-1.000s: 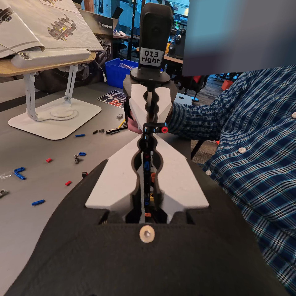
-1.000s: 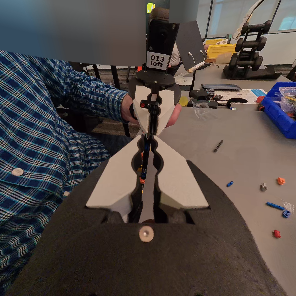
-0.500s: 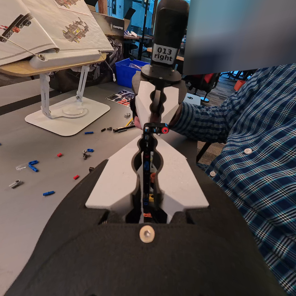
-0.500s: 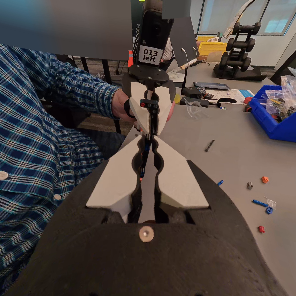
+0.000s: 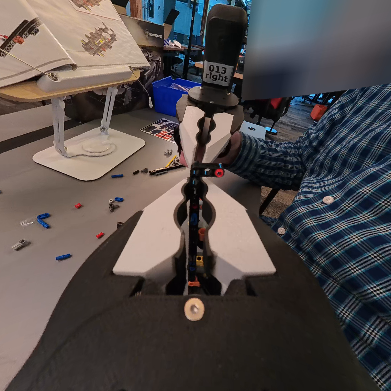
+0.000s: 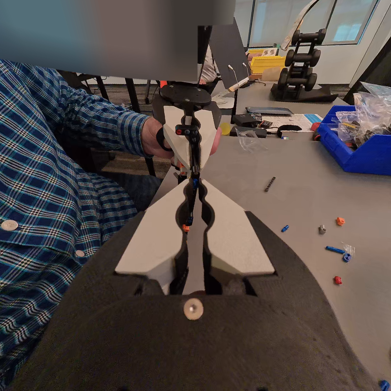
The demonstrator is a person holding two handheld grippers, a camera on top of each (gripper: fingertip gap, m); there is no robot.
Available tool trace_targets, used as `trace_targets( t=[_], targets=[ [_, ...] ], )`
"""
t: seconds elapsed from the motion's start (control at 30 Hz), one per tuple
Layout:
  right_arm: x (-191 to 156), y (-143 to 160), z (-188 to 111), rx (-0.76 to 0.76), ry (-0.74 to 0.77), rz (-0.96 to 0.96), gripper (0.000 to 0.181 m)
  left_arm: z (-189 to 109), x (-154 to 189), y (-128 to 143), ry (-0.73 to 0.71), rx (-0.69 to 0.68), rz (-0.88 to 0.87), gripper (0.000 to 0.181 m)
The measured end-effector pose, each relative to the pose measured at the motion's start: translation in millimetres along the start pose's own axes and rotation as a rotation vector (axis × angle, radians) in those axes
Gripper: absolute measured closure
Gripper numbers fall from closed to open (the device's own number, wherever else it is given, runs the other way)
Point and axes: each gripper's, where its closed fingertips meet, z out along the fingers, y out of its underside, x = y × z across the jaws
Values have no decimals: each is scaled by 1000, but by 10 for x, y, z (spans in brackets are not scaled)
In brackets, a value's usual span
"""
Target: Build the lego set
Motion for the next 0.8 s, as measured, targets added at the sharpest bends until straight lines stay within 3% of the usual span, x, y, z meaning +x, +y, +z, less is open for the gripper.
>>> trace_targets(
  t=[0.17, 0.33, 0.47, 0.8],
  targets=[
    [-3, -2, 0, -5, 7, 0, 180, 0, 40, 8, 13, -18, 13, 176],
    [-24, -21, 24, 17, 4, 9, 181, 81, 53, 86, 17, -68, 24, 156],
    [-59, -42, 60, 16, 3, -2, 181, 107, 66, 84, 26, -69, 31, 176],
    [-49, -28, -10, 45, 1, 28, 181, 112, 80, 62, 33, -56, 35, 176]
  ],
)
